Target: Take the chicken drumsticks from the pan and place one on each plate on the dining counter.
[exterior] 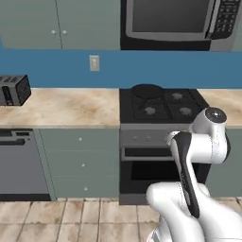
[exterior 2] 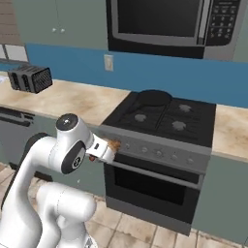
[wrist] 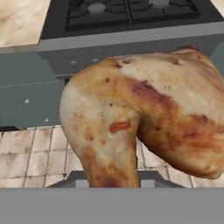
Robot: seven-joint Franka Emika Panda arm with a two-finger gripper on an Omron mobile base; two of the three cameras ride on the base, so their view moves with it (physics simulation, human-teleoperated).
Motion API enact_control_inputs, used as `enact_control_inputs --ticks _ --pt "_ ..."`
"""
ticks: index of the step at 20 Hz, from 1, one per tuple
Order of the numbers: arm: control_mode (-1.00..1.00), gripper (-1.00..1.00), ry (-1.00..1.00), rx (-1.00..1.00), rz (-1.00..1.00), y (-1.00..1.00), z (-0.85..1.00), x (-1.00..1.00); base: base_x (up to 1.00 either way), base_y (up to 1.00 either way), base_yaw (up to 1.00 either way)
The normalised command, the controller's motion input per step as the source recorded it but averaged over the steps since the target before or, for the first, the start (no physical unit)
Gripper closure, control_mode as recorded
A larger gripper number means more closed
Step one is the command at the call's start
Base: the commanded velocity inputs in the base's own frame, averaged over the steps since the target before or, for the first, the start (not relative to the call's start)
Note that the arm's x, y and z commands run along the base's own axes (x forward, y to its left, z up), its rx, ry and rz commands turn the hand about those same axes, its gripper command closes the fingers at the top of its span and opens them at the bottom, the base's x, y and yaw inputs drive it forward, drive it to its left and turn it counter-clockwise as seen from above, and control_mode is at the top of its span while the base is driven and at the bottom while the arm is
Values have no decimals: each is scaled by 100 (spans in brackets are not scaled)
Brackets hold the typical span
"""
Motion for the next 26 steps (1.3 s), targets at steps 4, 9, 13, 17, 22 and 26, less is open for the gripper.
enact_control_inputs --ticks 4,9,13,17,22,26 --pt "100 100 0 0 0 0 0 0 -100 -30 17" --pt "100 100 0 0 0 0 0 0 -100 -43 13" --pt "100 100 0 0 0 0 0 0 -100 -49 13" --pt "100 100 0 0 0 0 0 0 -100 -19 10" --pt "100 100 0 0 0 0 0 0 -100 0 6" --pt "100 100 0 0 0 0 0 0 -100 2 5"
